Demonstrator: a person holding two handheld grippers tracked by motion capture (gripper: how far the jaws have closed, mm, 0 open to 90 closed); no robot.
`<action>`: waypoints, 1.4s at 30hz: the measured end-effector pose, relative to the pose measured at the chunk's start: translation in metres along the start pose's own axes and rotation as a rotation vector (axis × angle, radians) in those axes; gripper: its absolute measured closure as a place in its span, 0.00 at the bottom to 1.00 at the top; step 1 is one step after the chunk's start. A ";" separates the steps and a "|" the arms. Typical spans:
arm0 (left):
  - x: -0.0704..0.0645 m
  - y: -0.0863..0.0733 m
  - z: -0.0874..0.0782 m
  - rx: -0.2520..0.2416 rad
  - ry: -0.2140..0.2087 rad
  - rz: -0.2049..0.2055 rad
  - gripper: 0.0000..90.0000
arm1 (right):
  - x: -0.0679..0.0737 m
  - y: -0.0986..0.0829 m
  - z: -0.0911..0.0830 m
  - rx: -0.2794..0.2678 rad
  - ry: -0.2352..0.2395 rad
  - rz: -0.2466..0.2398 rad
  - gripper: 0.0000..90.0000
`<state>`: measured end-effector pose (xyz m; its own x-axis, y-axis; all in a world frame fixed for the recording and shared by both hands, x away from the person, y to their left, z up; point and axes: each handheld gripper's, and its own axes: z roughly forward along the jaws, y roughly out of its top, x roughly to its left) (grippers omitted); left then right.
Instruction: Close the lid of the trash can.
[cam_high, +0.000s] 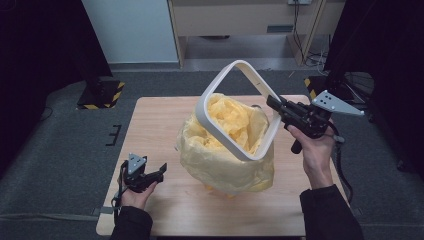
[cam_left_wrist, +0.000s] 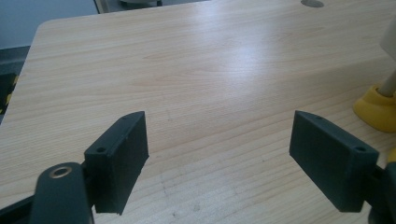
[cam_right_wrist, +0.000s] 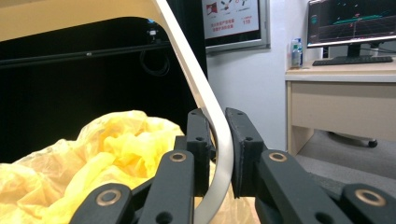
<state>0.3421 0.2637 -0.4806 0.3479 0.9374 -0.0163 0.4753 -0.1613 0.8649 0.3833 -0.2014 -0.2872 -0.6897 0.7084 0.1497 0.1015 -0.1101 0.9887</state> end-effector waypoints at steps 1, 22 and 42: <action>0.000 0.000 0.000 0.000 0.000 0.000 0.21 | 0.000 -0.001 0.000 0.002 0.000 -0.004 0.90; -0.001 0.002 -0.001 -0.017 -0.004 -0.006 0.21 | 0.010 -0.010 0.009 0.049 0.003 -0.037 0.89; 0.000 0.022 -0.020 -0.148 0.007 -0.040 0.21 | 0.010 -0.010 0.017 0.126 -0.039 -0.077 0.89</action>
<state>0.3365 0.2660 -0.4519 0.3253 0.9443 -0.0495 0.3644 -0.0768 0.9281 0.3877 -0.1810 -0.2959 -0.6708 0.7383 0.0708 0.1402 0.0325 0.9896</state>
